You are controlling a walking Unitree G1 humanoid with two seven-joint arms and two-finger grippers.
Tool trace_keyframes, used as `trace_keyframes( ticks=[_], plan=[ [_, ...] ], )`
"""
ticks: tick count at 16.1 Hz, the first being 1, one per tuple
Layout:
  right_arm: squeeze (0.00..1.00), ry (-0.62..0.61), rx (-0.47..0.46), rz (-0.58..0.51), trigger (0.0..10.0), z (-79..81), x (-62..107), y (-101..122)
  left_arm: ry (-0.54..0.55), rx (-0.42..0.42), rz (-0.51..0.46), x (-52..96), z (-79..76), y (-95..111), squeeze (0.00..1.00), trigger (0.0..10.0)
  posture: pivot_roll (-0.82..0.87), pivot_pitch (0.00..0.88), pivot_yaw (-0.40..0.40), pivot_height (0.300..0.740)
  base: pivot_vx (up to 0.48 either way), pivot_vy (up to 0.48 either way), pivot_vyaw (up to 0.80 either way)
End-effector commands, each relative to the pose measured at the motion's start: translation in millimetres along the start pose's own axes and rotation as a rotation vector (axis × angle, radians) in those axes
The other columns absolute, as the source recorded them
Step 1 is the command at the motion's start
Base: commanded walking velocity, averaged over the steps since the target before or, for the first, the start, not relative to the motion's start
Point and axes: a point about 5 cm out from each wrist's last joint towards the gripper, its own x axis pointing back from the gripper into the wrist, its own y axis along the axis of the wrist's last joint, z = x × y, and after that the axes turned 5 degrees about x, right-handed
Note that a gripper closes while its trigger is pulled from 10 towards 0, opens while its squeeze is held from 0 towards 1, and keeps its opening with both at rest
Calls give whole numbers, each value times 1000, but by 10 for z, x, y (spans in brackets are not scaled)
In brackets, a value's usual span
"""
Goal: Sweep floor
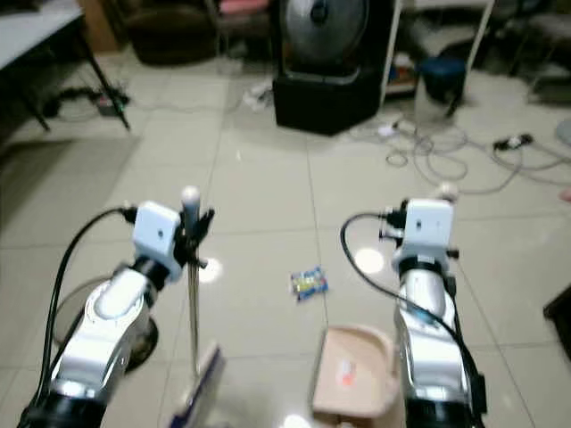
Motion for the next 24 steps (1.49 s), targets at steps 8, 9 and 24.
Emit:
trace_keyframes(
  ticks=[8, 9, 24],
  plan=[
    [0, -27, -43, -7, 10000, -34, -24, 35, 1, -18, -66, -89, 21, 132, 0, 10000, -25, 19, 115, 740, 305, 0, -358],
    [0, -29, -41, -5, 10000, -37, -22, 29, 4, -18, -65, -91, 27, 129, 0, 10000, -26, 18, 115, 740, 371, 0, 0],
    [0, -36, -29, -13, 10000, -88, -47, 17, 54, -27, -65, -138, 84, 107, 0, 10000, -31, 34, 121, 740, 382, 0, 0]
  ],
)
